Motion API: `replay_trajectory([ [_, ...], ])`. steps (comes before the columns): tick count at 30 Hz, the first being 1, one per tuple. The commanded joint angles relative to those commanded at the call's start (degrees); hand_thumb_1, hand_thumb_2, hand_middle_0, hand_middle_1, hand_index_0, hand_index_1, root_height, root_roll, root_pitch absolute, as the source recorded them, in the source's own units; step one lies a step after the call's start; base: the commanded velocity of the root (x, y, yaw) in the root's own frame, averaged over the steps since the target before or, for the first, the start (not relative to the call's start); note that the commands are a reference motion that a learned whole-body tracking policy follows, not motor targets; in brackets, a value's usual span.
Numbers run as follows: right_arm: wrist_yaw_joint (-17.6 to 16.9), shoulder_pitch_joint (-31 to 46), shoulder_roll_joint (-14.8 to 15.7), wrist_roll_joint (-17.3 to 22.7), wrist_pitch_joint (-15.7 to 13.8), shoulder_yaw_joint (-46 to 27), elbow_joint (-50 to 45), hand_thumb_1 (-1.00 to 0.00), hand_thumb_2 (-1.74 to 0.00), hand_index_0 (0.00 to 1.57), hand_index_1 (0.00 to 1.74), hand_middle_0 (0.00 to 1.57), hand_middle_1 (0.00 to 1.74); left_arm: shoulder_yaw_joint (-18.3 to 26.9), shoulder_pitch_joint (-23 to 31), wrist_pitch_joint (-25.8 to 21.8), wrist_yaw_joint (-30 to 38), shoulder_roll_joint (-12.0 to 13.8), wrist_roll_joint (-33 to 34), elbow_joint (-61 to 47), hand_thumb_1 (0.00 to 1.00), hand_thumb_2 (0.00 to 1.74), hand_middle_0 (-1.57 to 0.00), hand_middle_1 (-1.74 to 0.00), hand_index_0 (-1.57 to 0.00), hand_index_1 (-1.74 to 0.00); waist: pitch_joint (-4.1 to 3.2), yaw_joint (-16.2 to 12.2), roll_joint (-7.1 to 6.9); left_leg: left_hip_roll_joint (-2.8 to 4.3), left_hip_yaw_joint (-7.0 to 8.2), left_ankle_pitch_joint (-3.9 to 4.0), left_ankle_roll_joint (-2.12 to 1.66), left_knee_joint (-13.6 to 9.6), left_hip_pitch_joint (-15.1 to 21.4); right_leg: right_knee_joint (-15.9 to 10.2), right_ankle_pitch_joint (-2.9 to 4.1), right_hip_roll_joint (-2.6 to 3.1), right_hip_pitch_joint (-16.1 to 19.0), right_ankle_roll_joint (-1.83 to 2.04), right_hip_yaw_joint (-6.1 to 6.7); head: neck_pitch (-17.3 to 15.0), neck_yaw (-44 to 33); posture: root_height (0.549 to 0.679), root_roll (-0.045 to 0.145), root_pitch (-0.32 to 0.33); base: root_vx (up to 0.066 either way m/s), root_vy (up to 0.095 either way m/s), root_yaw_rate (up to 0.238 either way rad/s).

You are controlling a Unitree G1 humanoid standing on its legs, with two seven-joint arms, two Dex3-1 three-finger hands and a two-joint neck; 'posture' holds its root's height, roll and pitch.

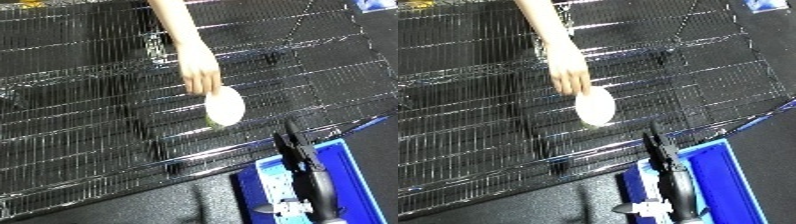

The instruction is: Pick up the object and place it into the box

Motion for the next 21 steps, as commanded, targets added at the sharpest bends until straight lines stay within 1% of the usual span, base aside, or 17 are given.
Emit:
replay_trajectory([
  [6,0.09,0.17,0.05,-0.09,0.14,0.07,0.47,0.0,0.0,0.0,0.0,0.0,0.0,0.04,0.23,-0.14,-0.1,-0.15,0.01,0.14,1.0,1.74,-1.57,-1.74,-1.57,-1.74,0.0,0.03,0.01,0.04,0.08,-0.11,-0.07,0.18,-0.08,0.12,-0.04,-0.1,-0.06,0.07,-0.02,0.01,0.17,0.644,0.045,-0.04,0.013,0.001,0.003],
  [10,-0.62,-0.28,-0.1,-0.4,0.47,0.12,1.19,0.0,0.0,0.0,0.0,0.0,0.0,-0.06,0.12,-0.04,-0.11,-0.17,0.07,0.29,1.0,1.74,-1.57,-1.74,-1.57,-1.74,0.0,0.12,0.12,0.02,0.09,-0.15,-0.13,0.38,-0.35,0.31,-0.06,-0.18,-0.3,0.04,-0.07,0.03,0.4,0.644,0.045,-0.039,0.018,-0.003,0.013],
  [16,-4.15,-1.08,-0.25,-0.94,-0.59,-0.71,1.81,0.0,0.0,0.0,0.0,0.0,0.0,-0.24,0.41,0.12,0.13,-0.1,0.15,0.09,1.0,1.74,-1.57,-1.74,-1.57,-1.74,0.0,0.14,0.58,-0.04,0.17,-0.15,-0.12,0.91,-1.37,1.06,0.02,-0.33,-1.53,0.05,-0.06,1.14,1.36,0.642,0.044,-0.032,0.016,-0.004,0.013],
  [21,-7.11,-2.15,-0.26,-1.01,-1.23,-1.55,1.83,0.0,0.0,0.0,0.0,0.0,0.0,-0.52,0.39,-0.16,0.45,0.15,-0.06,0.07,1.0,1.74,-1.57,-1.74,-1.57,-1.74,0.0,0.07,0.96,-0.18,0.23,-0.22,-0.07,1.21,-2.36,1.51,0.03,-0.19,-2.73,0.06,0.06,1.66,2.28,0.641,0.044,-0.021,-0.001,-0.001,-0.01],
])
